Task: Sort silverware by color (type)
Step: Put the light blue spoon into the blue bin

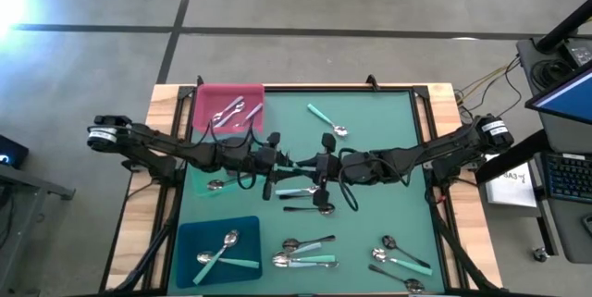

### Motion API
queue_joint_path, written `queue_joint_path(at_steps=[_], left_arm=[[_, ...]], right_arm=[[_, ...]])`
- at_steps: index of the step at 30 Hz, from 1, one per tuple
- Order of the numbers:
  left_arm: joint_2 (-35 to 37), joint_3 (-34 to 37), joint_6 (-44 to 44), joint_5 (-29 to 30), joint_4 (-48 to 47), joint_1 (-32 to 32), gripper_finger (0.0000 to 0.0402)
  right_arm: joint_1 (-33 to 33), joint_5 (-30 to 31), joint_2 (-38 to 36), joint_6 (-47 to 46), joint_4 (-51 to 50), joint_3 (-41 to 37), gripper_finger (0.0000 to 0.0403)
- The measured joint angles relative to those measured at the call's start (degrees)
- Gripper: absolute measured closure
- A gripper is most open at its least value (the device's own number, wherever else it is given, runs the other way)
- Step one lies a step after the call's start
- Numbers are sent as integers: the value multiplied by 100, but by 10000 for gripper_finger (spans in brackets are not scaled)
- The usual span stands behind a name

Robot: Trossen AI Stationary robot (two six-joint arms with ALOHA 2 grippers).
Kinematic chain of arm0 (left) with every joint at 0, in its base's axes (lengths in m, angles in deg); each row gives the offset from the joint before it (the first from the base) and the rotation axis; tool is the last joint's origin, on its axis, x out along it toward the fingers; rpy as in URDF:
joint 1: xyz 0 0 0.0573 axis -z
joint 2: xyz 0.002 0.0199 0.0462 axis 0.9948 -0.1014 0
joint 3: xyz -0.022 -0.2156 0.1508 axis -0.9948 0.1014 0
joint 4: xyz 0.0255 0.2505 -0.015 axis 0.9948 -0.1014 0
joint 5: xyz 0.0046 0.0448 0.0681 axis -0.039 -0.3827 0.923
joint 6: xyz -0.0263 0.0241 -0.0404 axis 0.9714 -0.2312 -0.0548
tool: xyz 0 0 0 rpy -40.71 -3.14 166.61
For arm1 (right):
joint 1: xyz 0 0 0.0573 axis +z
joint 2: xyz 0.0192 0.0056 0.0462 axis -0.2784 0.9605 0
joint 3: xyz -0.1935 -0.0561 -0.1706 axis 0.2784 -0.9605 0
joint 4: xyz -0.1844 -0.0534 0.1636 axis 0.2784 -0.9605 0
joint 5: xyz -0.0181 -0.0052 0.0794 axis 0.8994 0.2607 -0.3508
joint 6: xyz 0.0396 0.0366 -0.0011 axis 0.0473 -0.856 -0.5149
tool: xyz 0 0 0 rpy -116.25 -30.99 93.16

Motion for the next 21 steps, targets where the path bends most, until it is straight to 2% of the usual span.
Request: queue_joint_path(at_steps=[7,15,18,21], left_arm=[[0,0,161,-18,-10,0,347],[64,0,353,-31,-348,2,347],[126,0,576,-146,-635,42,347],[233,0,993,-683,-1064,166,347]], right_arm=[[0,4,0,-262,-56,2,362],[0,28,-86,-617,-634,26,228],[1,20,-101,-882,-1215,178,205],[13,20,-116,-1211,-1987,433,201]])
